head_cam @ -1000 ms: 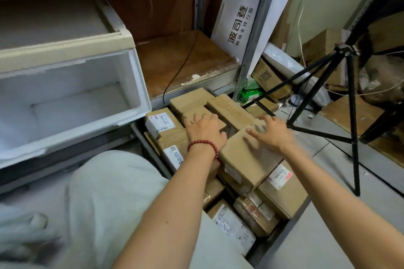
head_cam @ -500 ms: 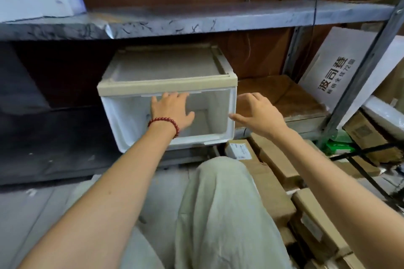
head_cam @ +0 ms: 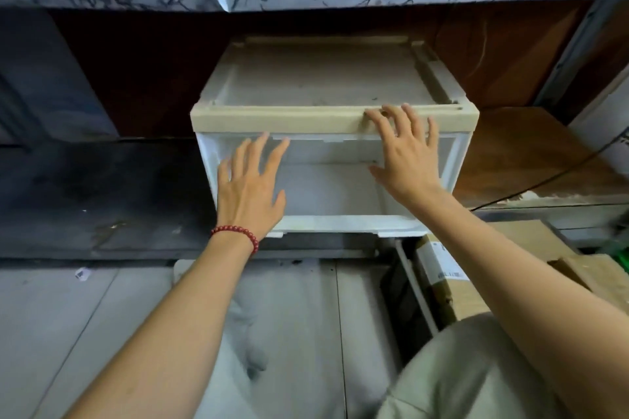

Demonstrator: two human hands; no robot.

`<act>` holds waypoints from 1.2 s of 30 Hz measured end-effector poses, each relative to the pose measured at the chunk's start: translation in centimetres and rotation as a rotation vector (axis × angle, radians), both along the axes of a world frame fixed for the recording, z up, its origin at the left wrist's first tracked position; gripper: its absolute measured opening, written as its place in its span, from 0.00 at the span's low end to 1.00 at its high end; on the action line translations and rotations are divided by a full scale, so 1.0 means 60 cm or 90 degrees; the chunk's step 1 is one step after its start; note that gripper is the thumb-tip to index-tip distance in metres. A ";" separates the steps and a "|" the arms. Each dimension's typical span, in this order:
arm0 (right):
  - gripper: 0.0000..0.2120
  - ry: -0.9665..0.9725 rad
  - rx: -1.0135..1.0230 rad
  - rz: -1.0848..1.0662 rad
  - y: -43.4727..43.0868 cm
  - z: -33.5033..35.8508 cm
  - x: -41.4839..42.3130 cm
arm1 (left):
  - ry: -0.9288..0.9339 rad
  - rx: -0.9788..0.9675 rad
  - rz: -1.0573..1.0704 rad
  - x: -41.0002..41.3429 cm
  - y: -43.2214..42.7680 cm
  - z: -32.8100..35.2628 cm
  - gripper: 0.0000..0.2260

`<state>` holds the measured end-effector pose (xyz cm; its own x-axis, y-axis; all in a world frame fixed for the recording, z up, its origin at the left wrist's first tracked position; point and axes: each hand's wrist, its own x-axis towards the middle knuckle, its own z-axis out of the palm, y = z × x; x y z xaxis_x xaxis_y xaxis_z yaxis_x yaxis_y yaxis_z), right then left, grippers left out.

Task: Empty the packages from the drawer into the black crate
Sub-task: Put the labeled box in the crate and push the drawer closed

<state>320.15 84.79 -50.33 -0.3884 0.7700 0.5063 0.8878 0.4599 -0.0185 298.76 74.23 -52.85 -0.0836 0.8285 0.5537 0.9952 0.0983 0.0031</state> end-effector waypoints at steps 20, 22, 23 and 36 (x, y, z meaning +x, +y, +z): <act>0.15 0.025 0.361 -0.037 0.063 -0.022 0.003 | 0.054 0.177 -0.048 0.000 0.121 0.052 0.17; 0.13 0.028 0.388 -0.021 0.061 -0.025 0.012 | 0.056 0.188 -0.060 0.002 0.116 0.050 0.17; 0.12 0.029 0.399 -0.008 0.058 -0.027 0.014 | 0.061 0.193 -0.067 0.002 0.113 0.050 0.16; 0.16 0.131 0.201 0.040 -0.039 -0.034 0.055 | 0.003 0.097 -0.098 0.013 0.039 0.042 0.21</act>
<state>323.45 82.43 -52.37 -0.2953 0.5415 0.7871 0.8498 0.5254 -0.0427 299.55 76.56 -50.32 0.0413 0.7384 0.6731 0.9984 -0.0568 0.0011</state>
